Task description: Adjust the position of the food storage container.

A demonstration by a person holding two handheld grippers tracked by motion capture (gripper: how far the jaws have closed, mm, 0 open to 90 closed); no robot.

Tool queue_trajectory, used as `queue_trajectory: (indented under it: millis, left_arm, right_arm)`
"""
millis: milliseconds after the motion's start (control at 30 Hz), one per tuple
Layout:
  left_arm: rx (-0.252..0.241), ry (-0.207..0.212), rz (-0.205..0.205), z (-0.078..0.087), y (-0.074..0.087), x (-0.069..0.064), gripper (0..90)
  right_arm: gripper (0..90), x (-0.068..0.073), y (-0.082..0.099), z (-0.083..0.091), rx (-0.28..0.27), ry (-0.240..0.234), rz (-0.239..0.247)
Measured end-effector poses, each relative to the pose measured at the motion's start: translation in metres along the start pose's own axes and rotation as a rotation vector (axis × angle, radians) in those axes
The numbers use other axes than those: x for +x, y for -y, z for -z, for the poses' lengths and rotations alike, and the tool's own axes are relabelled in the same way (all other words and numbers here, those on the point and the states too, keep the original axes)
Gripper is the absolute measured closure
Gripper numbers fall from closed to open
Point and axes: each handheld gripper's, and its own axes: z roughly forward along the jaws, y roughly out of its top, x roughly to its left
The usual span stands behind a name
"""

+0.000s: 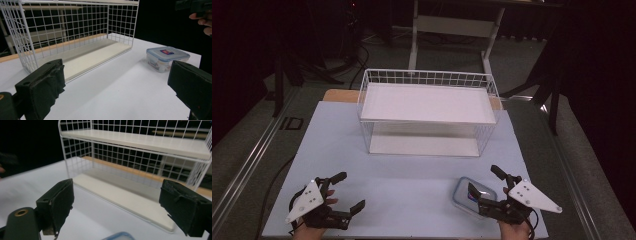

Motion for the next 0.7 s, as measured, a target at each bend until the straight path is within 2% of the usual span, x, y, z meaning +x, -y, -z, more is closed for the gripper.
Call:
queue_trajectory:
  millis: [67, 133, 200, 233, 267, 300, 367, 400, 467, 533, 567, 600, 667, 700]
  left_arm:
    - [-0.002, -0.001, -0.003, 0.0, 0.0, 0.0, 1.9]
    - [-0.002, 0.001, -0.001, 0.0, 0.0, 0.0, 1.9]
    - [0.003, 0.0, -0.006, 0.0, 0.001, 0.0, 1.9]
    - [0.003, 0.0, -0.006, 0.0, 0.001, 0.0, 1.9]
    - [0.002, 0.0, -0.005, 0.0, 0.001, 0.0, 1.9]
    - [0.002, 0.0, -0.005, 0.0, 0.001, 0.0, 1.9]
    - [0.005, 0.002, -0.004, 0.0, 0.001, 0.0, 1.9]
    - [0.004, 0.004, -0.005, 0.0, 0.001, -0.001, 1.9]
    - [0.004, 0.005, -0.009, -0.001, 0.001, -0.001, 1.9]
    - [0.005, 0.006, -0.007, -0.001, 0.001, -0.002, 1.9]
    - [0.006, 0.008, -0.005, -0.002, 0.001, -0.001, 1.9]
    - [0.006, 0.009, -0.004, -0.002, 0.001, -0.001, 1.9]
    - [0.009, 0.01, -0.008, -0.003, 0.001, -0.001, 1.9]
    - [0.008, 0.011, -0.008, -0.003, 0.001, -0.002, 1.9]
  right_arm:
    - [12.4, -0.006, -0.002, -0.001, 0.037, 0.002, -0.036]
    - [12.4, -0.012, -0.002, 0.0, 0.056, -0.01, -0.034]
    - [12.8, -0.014, 0.0, 0.003, 0.083, 0.05, 0.001]
    - [12.8, -0.014, 0.0, 0.003, 0.083, 0.05, 0.001]
    - [14.6, -0.016, 0.002, 0.004, 0.104, 0.074, 0.013]
    - [15.0, -0.018, 0.004, 0.005, 0.132, 0.076, 0.013]
    - [23.2, -0.026, 0.015, 0.01, 0.175, 0.082, 0.007]
    - [23.6, -0.029, 0.019, 0.012, 0.193, 0.083, 0.006]
    - [38.2, -0.034, 0.027, 0.017, 0.216, 0.098, 0.008]
    - [45.2, -0.033, 0.035, 0.023, 0.238, 0.175, 0.044]
    - [50.7, -0.035, 0.039, 0.025, 0.246, 0.165, 0.043]
    - [54.8, -0.038, 0.042, 0.027, 0.269, 0.134, 0.03]
    - [54.9, -0.042, 0.049, 0.03, 0.296, 0.095, 0.004]
    - [58.6, -0.043, 0.053, 0.03, 0.31, 0.096, 0.008]
